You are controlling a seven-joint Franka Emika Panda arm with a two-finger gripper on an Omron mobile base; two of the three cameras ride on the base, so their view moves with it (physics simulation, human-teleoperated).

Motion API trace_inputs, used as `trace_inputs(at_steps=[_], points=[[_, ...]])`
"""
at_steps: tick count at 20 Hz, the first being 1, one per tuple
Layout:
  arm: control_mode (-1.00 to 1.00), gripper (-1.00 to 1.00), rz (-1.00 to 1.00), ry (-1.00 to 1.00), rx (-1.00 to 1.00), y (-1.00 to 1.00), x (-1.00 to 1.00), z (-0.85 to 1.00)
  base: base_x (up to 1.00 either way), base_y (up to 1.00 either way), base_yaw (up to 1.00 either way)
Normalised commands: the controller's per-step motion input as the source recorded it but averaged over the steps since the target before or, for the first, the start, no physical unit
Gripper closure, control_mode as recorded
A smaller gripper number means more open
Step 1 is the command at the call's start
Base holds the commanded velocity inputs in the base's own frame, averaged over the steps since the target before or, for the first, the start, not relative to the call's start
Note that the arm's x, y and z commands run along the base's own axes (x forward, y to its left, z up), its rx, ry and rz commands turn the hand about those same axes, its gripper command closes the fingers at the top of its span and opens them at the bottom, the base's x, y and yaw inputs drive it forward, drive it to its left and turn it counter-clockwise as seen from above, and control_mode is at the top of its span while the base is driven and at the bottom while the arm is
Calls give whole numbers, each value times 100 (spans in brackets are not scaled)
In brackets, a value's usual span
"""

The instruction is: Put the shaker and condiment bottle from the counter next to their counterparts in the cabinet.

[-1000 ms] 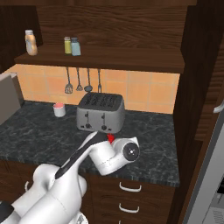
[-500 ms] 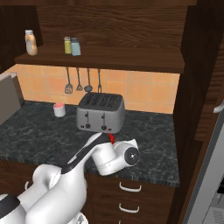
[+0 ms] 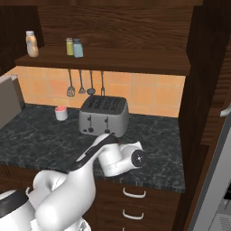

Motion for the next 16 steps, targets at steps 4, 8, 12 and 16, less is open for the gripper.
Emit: trace_inputs(at_steps=[4,8,12,16], points=[[-100,-100,10,0,0,4,0,-4,0,0,0],[-100,-100,11,0,0,11,1,0,0,0,0],[-100,-100,8,-1,0,3,25,-3,0,0,0],[-100,-100,6,0,0,1,38,-11,0,0,0]])
